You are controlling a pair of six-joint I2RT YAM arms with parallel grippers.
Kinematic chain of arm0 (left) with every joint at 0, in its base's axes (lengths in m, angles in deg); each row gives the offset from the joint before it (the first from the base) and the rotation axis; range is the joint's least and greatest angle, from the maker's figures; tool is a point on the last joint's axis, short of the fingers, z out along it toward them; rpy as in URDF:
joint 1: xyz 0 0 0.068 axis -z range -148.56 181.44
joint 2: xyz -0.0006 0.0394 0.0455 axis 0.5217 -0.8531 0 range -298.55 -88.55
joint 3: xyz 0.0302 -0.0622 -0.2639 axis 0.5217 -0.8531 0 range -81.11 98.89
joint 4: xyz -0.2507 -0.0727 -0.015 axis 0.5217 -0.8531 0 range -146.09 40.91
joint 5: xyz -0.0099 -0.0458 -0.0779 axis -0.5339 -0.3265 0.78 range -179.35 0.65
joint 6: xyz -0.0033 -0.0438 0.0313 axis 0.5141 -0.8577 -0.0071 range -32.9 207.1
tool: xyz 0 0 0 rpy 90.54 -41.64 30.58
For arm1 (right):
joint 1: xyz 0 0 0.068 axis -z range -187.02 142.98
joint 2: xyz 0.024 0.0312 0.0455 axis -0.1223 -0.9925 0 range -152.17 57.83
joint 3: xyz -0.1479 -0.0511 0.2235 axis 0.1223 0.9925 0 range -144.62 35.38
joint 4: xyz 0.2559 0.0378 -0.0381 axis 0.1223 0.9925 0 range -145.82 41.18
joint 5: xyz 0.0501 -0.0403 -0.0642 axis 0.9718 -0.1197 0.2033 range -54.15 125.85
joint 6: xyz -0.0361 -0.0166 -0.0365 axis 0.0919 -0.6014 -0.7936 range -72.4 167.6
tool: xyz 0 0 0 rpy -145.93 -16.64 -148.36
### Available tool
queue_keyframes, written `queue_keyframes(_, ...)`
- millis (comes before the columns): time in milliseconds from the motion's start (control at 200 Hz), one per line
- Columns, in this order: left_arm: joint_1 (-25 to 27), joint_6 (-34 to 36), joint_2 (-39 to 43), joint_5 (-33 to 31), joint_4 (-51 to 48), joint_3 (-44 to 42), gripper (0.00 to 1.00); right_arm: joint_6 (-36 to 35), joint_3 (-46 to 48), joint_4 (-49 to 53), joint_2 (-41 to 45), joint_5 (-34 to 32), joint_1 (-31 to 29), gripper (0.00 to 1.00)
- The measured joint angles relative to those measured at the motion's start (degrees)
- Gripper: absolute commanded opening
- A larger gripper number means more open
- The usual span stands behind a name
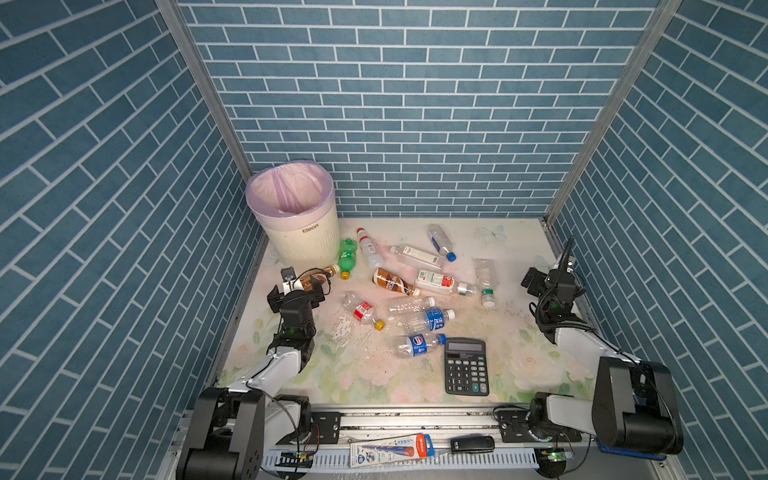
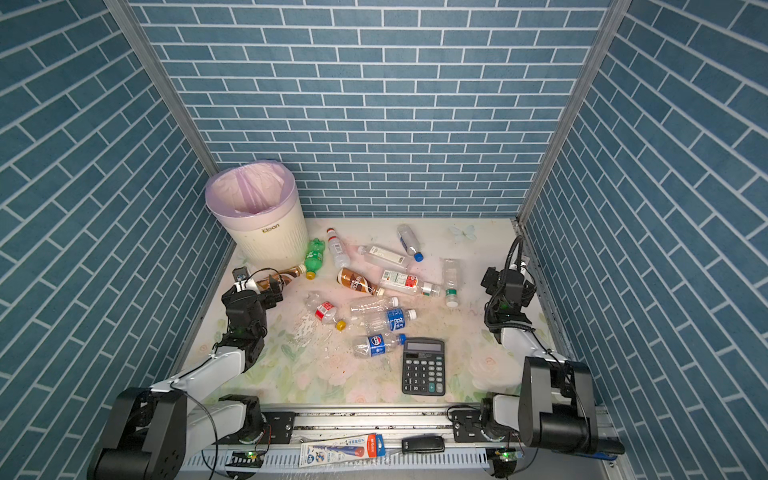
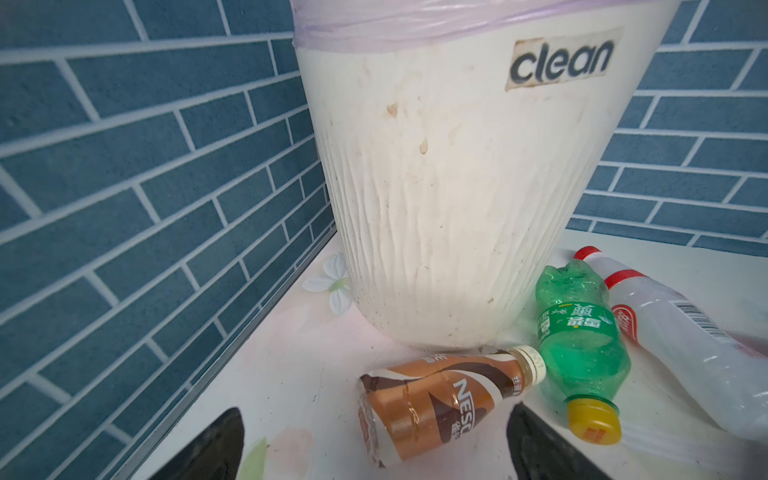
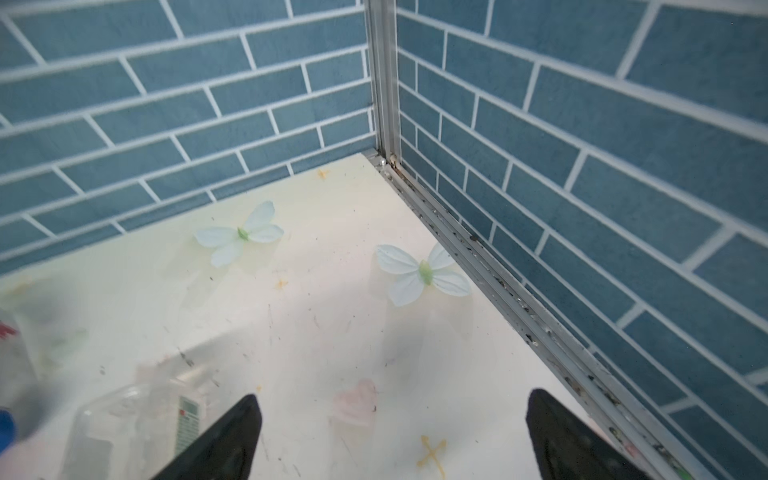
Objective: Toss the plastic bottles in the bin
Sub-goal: 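Grasp and lift the green-label tea bottle with right gripper while left arm approaches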
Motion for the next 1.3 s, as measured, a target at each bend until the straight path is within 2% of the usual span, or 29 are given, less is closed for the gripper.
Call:
queue_keyframes(145,7.23,1.38,5.57,-1.38,-4.81,0.33,0.99,2.78,-2.71,7.61,0.5,4.68,0.07,0.99)
queue_keyframes(330,17.4,2.25,8.24,-1.01,-10.51,3.08,0.99,4.31,-7.69,17.07,0.44,10.51,-1.46,0.99)
queue_keyframes(430,22.8,2.08,6.32,1.49,-13.27,6.45,0.99,4.48,-9.31,20.06,0.17,12.35,-4.15,0.99)
queue_keyframes(550,27.41,0.57,-0.92,4.37,-17.84,14.64,0.99,4.48,-11.61,22.93,-3.39,14.32,-7.69,0.99)
queue_keyframes(745,31.39,-3.63,-13.09,7.08,-24.81,27.54,0.99,4.79,-15.72,26.1,-12.02,16.7,-10.62,0.98)
queue_keyframes(975,34.56,-6.34,-22.03,8.9,-32.5,35.8,0.99,4.94,-21.38,28.33,-18.71,17.07,-12.48,0.93)
queue_keyframes(1295,35.28,-10.1,-25.51,11.47,-37.64,40.94,0.99,4.46,-29.35,32.06,-28.13,15.93,-14.82,0.8)
